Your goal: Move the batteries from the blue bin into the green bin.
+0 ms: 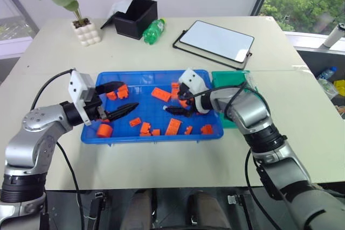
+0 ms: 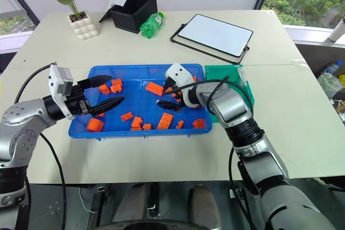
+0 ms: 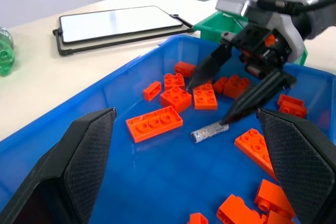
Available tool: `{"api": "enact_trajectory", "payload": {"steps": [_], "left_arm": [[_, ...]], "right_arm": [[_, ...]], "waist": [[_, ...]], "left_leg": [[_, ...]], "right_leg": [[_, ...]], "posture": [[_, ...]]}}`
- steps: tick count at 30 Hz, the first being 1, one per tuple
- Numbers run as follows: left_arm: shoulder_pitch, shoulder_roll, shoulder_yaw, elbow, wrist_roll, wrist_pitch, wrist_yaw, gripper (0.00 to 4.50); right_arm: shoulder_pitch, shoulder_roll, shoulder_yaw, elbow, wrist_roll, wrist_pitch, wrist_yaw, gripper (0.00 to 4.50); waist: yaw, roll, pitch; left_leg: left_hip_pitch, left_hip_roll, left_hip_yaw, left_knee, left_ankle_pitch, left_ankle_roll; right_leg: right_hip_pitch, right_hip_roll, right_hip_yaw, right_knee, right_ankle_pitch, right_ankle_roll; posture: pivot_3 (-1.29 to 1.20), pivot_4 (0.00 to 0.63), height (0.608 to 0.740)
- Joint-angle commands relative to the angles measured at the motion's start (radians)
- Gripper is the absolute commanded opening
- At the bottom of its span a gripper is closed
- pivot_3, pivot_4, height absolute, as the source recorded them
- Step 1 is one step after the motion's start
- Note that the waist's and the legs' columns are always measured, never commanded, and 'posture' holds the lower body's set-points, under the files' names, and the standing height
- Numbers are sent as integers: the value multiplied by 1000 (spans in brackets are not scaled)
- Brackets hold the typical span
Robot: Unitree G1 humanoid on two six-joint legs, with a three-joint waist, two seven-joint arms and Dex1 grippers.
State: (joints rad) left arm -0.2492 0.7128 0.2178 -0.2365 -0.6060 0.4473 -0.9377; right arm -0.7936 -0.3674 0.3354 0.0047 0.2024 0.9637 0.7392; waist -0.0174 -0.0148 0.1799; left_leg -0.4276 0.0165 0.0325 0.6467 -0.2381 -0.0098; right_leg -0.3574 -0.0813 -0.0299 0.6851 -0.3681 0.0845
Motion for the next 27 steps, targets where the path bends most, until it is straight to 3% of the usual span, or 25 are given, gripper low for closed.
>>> {"api": "enact_trajectory", "payload": {"steps": [1, 11, 14, 21, 22, 27], "left_arm": [[-1, 6, 22, -22, -5, -15, 2, 4500], [-8, 3, 18, -39, -10, -10, 17, 4500], [-8, 3, 18, -45, -12, -10, 21, 4500], [1, 3, 26, -54, -14, -11, 32, 4500], [2, 2, 26, -55, -15, -11, 34, 4500], [6, 9, 20, -58, -23, -2, 23, 4500]], "right_arm": [[6, 11, 15, -14, 2, -25, 10, 4436], [24, 20, 101, 112, -52, -136, 43, 4436], [5, 40, 100, 173, -69, -174, 46, 3650], [-27, 52, 93, 207, -81, -187, 77, 313], [-27, 49, 95, 204, -85, -185, 80, 47], [-35, 45, 85, 185, -93, -174, 83, 59]], "waist": [[0, 0, 0], [0, 0, 0], [-2, 0, 0], [-2, 0, 0], [-2, 0, 0], [-2, 0, 0]], "left_leg": [[0, 0, 0, 0, 0, 0], [0, 0, 0, 0, 0, 0], [0, 0, 0, 0, 0, 0], [0, 0, 0, 0, 0, 0], [0, 0, 0, 0, 0, 0], [0, 0, 0, 0, 0, 0]], "right_leg": [[0, 0, 0, 0, 0, 0], [0, 0, 0, 0, 0, 0], [0, 0, 0, 0, 0, 0], [0, 0, 0, 0, 0, 0], [0, 0, 0, 0, 0, 0], [0, 0, 0, 0, 0, 0]], "posture": [[0, 150, 740], [0, 150, 740], [0, 150, 740], [0, 150, 740], [0, 150, 740], [0, 150, 740]]}}
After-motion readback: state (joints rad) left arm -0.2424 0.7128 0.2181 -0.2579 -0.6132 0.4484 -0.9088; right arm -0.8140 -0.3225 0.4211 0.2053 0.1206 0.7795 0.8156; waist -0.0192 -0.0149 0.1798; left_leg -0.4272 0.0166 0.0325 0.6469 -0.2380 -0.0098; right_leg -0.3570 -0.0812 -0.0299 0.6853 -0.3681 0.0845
